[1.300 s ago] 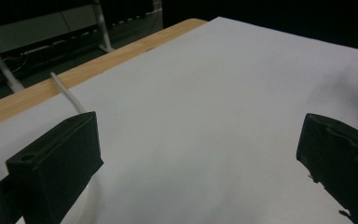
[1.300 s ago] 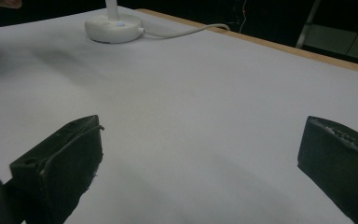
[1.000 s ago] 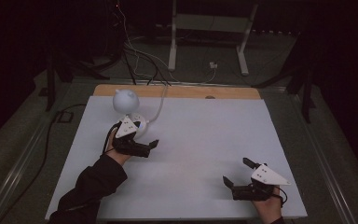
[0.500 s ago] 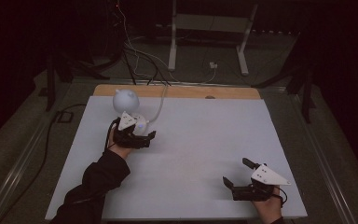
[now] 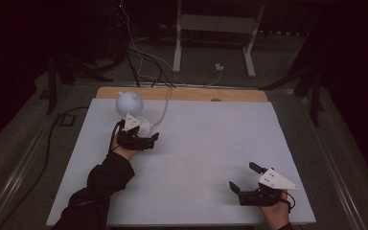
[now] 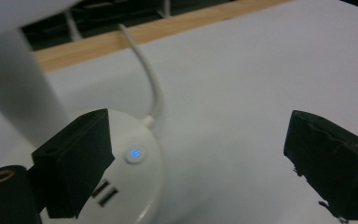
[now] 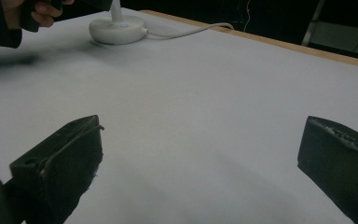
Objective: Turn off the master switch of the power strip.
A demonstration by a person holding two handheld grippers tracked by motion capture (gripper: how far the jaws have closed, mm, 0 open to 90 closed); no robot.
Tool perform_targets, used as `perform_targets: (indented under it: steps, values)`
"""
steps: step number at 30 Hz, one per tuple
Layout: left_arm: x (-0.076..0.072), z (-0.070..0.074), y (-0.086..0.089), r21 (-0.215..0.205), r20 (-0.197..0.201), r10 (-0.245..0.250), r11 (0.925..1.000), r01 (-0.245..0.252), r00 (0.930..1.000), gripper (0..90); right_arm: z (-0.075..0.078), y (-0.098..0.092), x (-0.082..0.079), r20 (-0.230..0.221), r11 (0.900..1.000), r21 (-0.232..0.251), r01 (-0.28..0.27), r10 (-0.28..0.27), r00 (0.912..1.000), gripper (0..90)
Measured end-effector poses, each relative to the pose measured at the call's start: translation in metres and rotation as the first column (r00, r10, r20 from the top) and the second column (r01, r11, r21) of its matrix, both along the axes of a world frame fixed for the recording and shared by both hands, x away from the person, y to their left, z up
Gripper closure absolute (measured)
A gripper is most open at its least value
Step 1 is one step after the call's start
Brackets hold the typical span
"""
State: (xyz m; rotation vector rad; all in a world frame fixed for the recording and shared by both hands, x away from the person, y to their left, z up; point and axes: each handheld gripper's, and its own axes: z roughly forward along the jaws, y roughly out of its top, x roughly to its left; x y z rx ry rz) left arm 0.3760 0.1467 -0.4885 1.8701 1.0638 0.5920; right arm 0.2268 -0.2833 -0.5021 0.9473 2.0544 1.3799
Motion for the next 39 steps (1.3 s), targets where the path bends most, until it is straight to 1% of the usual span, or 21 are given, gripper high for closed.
perform_targets:
  steps: [2,4,5,7,10,11,13,15,18,20,21,22,24,26,28,29,31,32,34,36,39]
  values:
    - [0.000,-0.001,-0.001,0.019,0.005,0.016,0.9997,-0.016,0.9999,15.3,0.000,0.000,0.000,-0.001,1.000,0.018,-0.013,0.013,0.9999,0.0]
    - [0.001,-0.003,-0.002,0.040,0.012,0.051,0.9979,-0.051,0.9986,16.7,0.001,0.000,0.000,0.003,1.000,0.020,-0.011,0.011,0.9999,0.0]
    - [0.001,-0.004,-0.003,0.038,0.012,0.055,0.9977,-0.055,0.9984,17.1,0.001,0.000,0.000,0.002,1.000,0.022,-0.011,0.011,0.9999,0.0]
    - [0.001,-0.005,-0.004,0.051,0.016,0.094,0.9942,-0.095,0.9954,17.8,0.001,0.000,-0.001,0.002,1.000,0.013,-0.008,0.008,1.0000,0.0]
    - [0.000,-0.006,-0.006,0.054,0.026,0.116,0.9917,-0.117,0.9929,28.4,0.000,0.000,0.000,0.003,1.000,0.012,-0.005,0.005,1.0000,0.0]
    - [0.000,-0.007,-0.006,0.049,0.024,0.116,0.9919,-0.117,0.9929,28.4,0.000,0.000,0.000,0.003,1.000,0.012,-0.005,0.005,1.0000,0.0]
    - [0.001,-0.007,-0.008,0.070,0.028,0.135,0.9882,-0.136,0.9905,32.3,0.000,0.000,0.000,0.000,1.000,0.008,-0.007,0.007,1.0000,0.0]
    - [0.002,-0.008,-0.009,0.075,0.029,0.160,0.9839,-0.162,0.9867,37.2,0.000,0.000,0.000,0.002,1.000,0.008,-0.008,0.008,1.0000,0.0]
    - [0.003,-0.009,-0.010,0.079,0.038,0.201,0.9759,-0.203,0.9789,46.9,0.000,0.000,0.000,-0.001,1.000,0.010,-0.007,0.007,1.0000,0.0]
    - [0.004,-0.009,-0.009,0.078,0.034,0.202,0.9759,-0.204,0.9788,57.8,0.000,0.000,0.000,0.000,1.000,0.011,-0.007,0.007,1.0000,0.0]
    - [0.005,-0.009,-0.008,0.087,0.035,0.224,0.9701,-0.227,0.9739,60.9,0.000,-0.001,0.000,0.001,1.000,0.012,-0.007,0.007,1.0000,0.0]
    - [0.006,-0.010,-0.007,0.084,0.028,0.234,0.9682,-0.236,0.9718,68.5,0.000,-0.001,0.000,-0.001,1.000,0.012,-0.006,0.006,1.0000,0.0]
    - [0.007,-0.011,-0.005,0.090,0.025,0.238,0.9668,-0.239,0.9710,71.0,0.000,-0.001,0.000,-0.001,1.000,0.010,-0.008,0.008,1.0000,0.0]
    - [0.008,-0.012,-0.004,0.109,0.030,0.236,0.9651,-0.238,0.9712,77.4,0.000,0.000,0.000,-0.001,1.000,0.009,-0.008,0.008,1.0000,0.0]
    - [0.009,-0.015,-0.004,0.117,0.028,0.228,0.9662,-0.230,0.9732,83.0,0.000,0.000,0.000,-0.004,1.000,0.013,-0.006,0.006,1.0000,0.0]
    - [0.009,-0.016,-0.004,0.122,0.030,0.228,0.9655,-0.230,0.9731,88.4,-0.001,0.000,0.000,-0.004,1.000,0.008,-0.008,0.008,1.0000,0.0]
    - [0.010,-0.018,-0.006,0.142,0.033,0.211,0.9665,-0.213,0.9770,90.0,-0.001,0.000,0.000,-0.002,1.000,0.007,-0.008,0.008,1.0000,0.0]
    - [0.010,-0.019,-0.008,0.154,0.043,0.208,0.9650,-0.212,0.9772,90.0,0.000,0.000,0.000,0.000,1.000,0.008,-0.008,0.008,1.0000,0.0]
    - [0.010,-0.020,-0.010,0.157,0.044,0.194,0.9675,-0.198,0.9801,90.0,0.000,-0.001,0.000,-0.002,1.000,0.012,-0.006,0.006,1.0000,0.0]
    - [0.011,-0.021,-0.012,0.178,0.055,0.189,0.9643,-0.196,0.9805,90.0,-0.001,-0.001,0.000,-0.003,1.000,0.008,-0.008,0.008,1.0000,0.0]
    - [0.014,-0.023,-0.012,0.181,0.056,0.192,0.9631,-0.199,0.9798,90.0,0.000,-0.001,0.000,0.000,1.000,0.010,-0.008,0.008,1.0000,0.0]
